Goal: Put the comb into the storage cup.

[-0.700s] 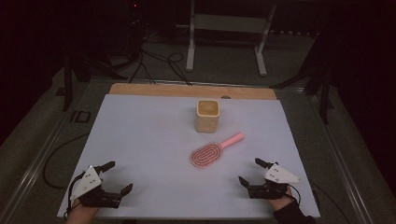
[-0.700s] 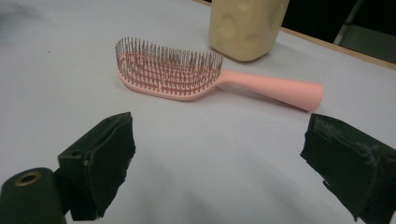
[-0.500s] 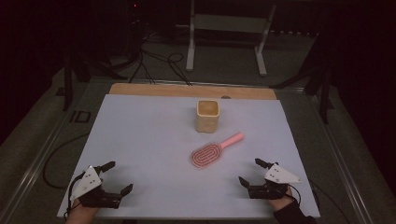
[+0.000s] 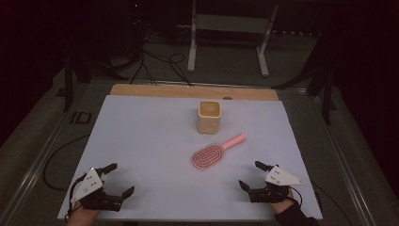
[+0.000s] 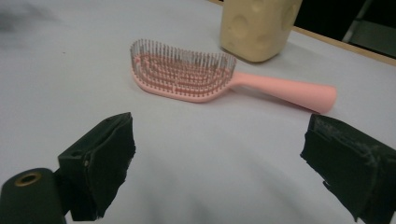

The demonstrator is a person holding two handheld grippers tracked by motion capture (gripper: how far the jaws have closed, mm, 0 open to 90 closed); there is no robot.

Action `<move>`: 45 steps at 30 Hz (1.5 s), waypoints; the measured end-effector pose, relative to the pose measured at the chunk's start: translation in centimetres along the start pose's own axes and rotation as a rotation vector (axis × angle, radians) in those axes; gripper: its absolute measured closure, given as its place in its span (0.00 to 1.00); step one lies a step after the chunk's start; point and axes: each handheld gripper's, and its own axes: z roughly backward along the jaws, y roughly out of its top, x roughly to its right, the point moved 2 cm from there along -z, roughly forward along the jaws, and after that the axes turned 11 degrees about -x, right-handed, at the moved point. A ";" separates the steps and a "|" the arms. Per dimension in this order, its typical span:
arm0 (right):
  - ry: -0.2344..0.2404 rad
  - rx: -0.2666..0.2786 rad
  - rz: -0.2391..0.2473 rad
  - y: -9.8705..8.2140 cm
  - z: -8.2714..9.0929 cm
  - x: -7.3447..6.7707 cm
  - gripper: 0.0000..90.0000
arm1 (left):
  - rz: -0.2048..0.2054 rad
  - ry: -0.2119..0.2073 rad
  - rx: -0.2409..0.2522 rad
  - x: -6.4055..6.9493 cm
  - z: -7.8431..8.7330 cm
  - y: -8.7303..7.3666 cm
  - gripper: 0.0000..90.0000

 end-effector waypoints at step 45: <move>-0.048 0.044 0.080 9.5 3.4 1.0 0.10 | 0.001 -0.011 0.010 0.3 0.1 0.2 0.00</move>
